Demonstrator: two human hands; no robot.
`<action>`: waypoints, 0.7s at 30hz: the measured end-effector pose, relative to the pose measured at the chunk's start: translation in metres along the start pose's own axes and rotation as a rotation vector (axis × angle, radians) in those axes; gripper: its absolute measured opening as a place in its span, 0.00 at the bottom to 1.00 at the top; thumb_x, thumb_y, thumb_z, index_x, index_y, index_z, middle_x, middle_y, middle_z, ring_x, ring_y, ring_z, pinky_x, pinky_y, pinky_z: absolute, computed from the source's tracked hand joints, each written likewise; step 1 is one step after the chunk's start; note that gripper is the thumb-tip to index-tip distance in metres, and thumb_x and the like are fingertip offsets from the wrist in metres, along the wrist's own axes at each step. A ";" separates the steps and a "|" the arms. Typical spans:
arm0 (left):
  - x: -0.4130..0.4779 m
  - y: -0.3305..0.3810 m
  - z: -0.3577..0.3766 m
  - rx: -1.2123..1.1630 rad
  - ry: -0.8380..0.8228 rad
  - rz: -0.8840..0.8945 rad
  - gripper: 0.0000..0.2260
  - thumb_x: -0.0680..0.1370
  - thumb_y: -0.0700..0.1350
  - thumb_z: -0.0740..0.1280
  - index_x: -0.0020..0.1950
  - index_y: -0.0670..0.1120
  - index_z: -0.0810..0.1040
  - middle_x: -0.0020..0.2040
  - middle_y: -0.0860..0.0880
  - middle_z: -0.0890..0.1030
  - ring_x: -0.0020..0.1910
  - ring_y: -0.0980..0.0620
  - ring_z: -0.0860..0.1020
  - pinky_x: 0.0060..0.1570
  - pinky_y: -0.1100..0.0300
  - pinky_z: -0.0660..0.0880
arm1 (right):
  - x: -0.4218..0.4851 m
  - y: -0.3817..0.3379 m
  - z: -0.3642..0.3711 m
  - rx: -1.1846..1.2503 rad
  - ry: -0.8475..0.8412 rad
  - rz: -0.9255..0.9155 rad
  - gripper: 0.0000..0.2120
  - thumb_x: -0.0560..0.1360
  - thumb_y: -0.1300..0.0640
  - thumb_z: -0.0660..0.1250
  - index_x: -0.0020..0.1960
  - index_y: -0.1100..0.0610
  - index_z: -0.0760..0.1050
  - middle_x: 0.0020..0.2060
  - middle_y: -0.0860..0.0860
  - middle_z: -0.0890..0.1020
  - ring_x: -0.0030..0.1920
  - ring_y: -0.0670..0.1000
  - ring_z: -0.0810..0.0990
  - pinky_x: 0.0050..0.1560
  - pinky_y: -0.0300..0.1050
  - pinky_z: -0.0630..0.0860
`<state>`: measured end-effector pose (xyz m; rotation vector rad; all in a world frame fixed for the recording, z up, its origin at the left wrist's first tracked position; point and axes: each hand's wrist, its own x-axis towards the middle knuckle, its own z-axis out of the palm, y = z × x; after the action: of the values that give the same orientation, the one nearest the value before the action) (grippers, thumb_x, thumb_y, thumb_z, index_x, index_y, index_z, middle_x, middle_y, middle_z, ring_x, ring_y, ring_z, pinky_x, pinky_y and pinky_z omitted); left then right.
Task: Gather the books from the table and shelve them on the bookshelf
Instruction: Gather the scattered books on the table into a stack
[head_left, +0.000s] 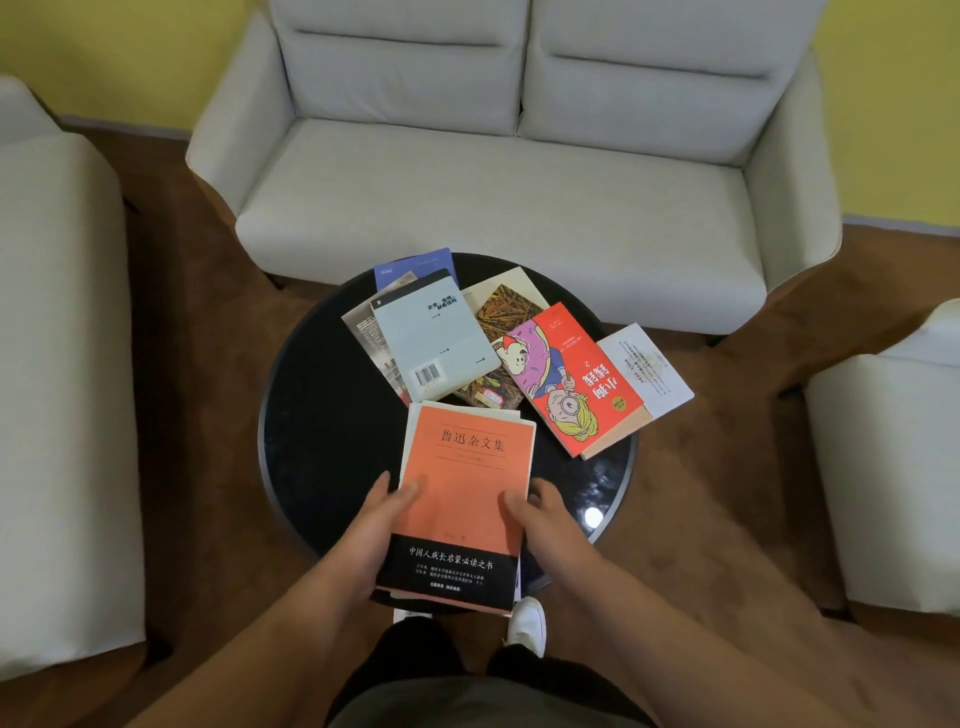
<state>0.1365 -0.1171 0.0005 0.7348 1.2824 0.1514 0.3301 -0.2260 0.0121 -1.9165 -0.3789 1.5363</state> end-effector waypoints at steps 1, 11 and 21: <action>0.001 0.001 -0.002 -0.068 -0.027 -0.058 0.31 0.77 0.62 0.67 0.77 0.54 0.64 0.59 0.42 0.82 0.55 0.38 0.83 0.56 0.40 0.79 | 0.002 -0.001 -0.002 0.056 -0.026 -0.003 0.29 0.84 0.43 0.59 0.81 0.50 0.54 0.74 0.51 0.72 0.66 0.51 0.76 0.63 0.45 0.73; 0.025 -0.014 -0.014 -0.098 -0.091 -0.076 0.26 0.79 0.63 0.57 0.68 0.48 0.75 0.56 0.38 0.85 0.53 0.37 0.84 0.56 0.40 0.78 | 0.022 -0.011 -0.002 0.012 -0.156 -0.035 0.22 0.83 0.33 0.49 0.76 0.28 0.52 0.62 0.42 0.81 0.55 0.42 0.83 0.42 0.38 0.82; 0.054 0.038 0.006 -0.111 -0.139 0.002 0.32 0.74 0.74 0.52 0.59 0.55 0.84 0.57 0.43 0.85 0.55 0.41 0.84 0.48 0.45 0.81 | 0.055 -0.038 0.010 0.362 0.009 0.166 0.31 0.82 0.31 0.45 0.57 0.46 0.81 0.49 0.52 0.88 0.52 0.54 0.85 0.44 0.50 0.80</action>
<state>0.1695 -0.0637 -0.0208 0.6401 1.1321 0.1690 0.3417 -0.1624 -0.0068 -1.7007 0.0646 1.5765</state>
